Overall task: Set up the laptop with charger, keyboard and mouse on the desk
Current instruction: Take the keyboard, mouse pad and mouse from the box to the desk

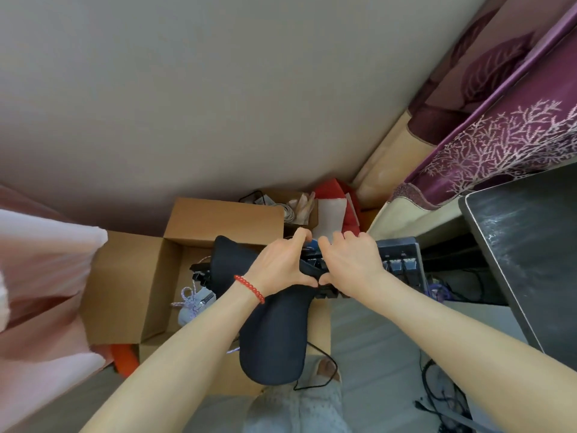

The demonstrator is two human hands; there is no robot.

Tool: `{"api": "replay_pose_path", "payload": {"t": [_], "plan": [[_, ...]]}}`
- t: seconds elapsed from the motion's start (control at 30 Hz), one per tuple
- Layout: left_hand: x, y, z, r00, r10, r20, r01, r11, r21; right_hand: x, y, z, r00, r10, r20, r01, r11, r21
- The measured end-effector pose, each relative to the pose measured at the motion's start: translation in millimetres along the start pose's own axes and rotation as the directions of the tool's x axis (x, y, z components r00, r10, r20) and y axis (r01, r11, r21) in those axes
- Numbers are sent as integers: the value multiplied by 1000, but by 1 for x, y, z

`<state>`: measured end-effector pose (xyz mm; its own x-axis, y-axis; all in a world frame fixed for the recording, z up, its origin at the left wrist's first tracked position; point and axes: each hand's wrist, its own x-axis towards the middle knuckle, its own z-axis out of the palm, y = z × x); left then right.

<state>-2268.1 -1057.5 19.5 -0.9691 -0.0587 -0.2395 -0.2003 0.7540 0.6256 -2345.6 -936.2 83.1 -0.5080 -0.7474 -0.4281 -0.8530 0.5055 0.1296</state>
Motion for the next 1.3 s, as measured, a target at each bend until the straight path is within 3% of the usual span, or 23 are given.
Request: {"api": "replay_pose_path", "payload": {"t": [0.07,0.2,0.3,0.33,0.4,0.47,0.5,0.6,0.67,0.73,0.83,1.03,1.2,1.3], "plan": [[-5,-6,1,1000,-3,7,3,999,53,2,-4,4,999,-44,-11,44,999,-15],[-19,-9,4,994,21,-109,-5,989,149,2,-6,18,996,-47,-73,51,997,56],[-41,-20,1,955,-14,-297,27,999,40,6,-4,26,998,62,-32,-57,988,146],[-51,-28,-1,910,-108,-401,82,993,-80,5,-1,30,994,109,0,-107,977,185],[-73,-53,-2,735,-401,-548,233,907,-352,0,7,42,980,186,65,-197,941,275],[-91,-88,5,574,-644,-506,428,763,-484,-7,16,53,957,261,125,-289,875,388],[-99,-107,13,551,-714,-431,544,699,-464,-11,19,58,946,292,144,-325,835,443],[-114,-154,42,605,-791,-90,751,604,-266,-14,18,72,914,380,144,-391,728,563],[-117,-176,60,618,-780,101,786,610,-99,-8,15,82,897,421,137,-408,665,625],[-113,-195,73,596,-781,188,796,605,-9,2,12,95,888,435,147,-414,620,667],[-107,-215,86,571,-793,212,810,587,15,13,9,111,877,447,175,-432,576,694],[-90,-232,96,615,-731,297,752,656,58,17,11,127,865,451,221,-450,501,739],[-82,-220,107,626,-760,174,759,645,87,16,10,133,854,470,224,-452,456,766],[-79,-211,111,590,-805,57,801,593,80,13,4,137,837,499,223,-460,422,781]]}}
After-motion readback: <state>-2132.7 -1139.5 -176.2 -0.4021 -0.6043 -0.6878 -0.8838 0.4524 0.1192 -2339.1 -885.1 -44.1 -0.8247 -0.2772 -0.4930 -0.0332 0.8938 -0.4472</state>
